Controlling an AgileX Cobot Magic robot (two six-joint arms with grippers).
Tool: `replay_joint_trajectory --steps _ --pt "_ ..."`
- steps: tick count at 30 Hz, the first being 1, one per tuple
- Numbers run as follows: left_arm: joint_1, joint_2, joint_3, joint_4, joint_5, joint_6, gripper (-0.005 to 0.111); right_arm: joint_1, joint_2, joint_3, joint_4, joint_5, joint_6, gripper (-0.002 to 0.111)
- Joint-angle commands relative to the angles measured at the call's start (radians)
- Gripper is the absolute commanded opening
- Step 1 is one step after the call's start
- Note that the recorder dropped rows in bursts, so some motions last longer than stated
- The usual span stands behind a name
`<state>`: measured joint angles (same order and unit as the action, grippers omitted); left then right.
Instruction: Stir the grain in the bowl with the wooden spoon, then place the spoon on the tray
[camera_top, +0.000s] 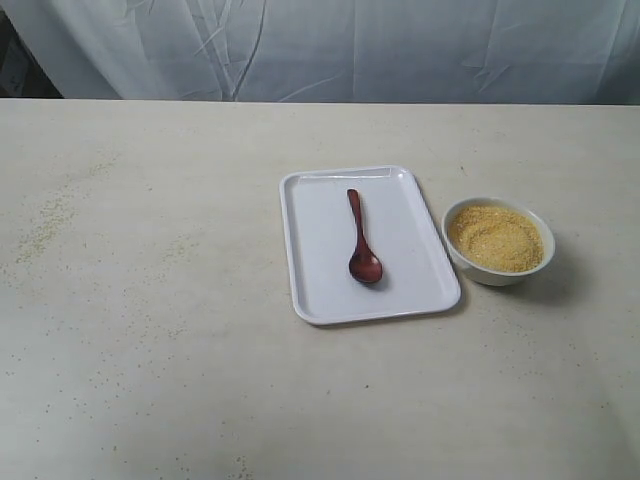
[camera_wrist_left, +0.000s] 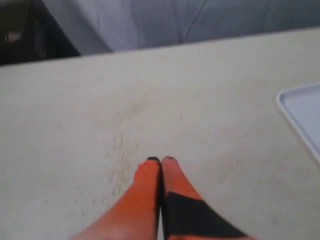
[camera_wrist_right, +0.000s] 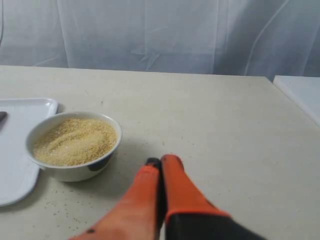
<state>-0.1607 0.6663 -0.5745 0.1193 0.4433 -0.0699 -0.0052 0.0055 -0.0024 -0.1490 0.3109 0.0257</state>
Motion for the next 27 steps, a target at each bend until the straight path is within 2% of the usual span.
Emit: replay_joint_trajectory --steps 1,3,9,10,12,17,23,27 --pt "0.031 -0.22 0.256 -0.015 -0.269 0.0 0.0 -0.004 -0.006 0.002 -0.001 -0.007 0.001 0.002" --pt "0.057 -0.304 0.363 -0.015 -0.327 0.0 0.0 -0.004 -0.006 0.002 -0.001 -0.007 0.001 0.002" --pt "0.115 -0.488 0.575 -0.039 -0.328 0.0 0.0 -0.004 -0.006 0.002 -0.001 -0.007 0.001 0.002" --pt "0.117 -0.517 0.575 -0.042 -0.328 0.0 0.0 -0.004 -0.006 0.002 -0.001 -0.007 0.001 0.002" --pt "0.119 -0.57 0.575 -0.042 -0.188 0.0 0.0 -0.004 -0.006 0.002 -0.001 -0.007 0.001 0.002" --pt "0.123 -0.657 0.575 -0.01 -0.195 0.002 0.0 -0.004 -0.006 0.002 -0.001 -0.007 0.001 0.002" --pt "0.123 -0.666 0.575 -0.015 -0.193 0.0 0.0 -0.004 -0.006 0.002 -0.001 -0.007 0.001 0.002" --pt "0.159 -0.666 0.575 -0.054 -0.193 0.0 0.0 -0.004 -0.006 0.002 -0.001 -0.007 0.001 0.002"
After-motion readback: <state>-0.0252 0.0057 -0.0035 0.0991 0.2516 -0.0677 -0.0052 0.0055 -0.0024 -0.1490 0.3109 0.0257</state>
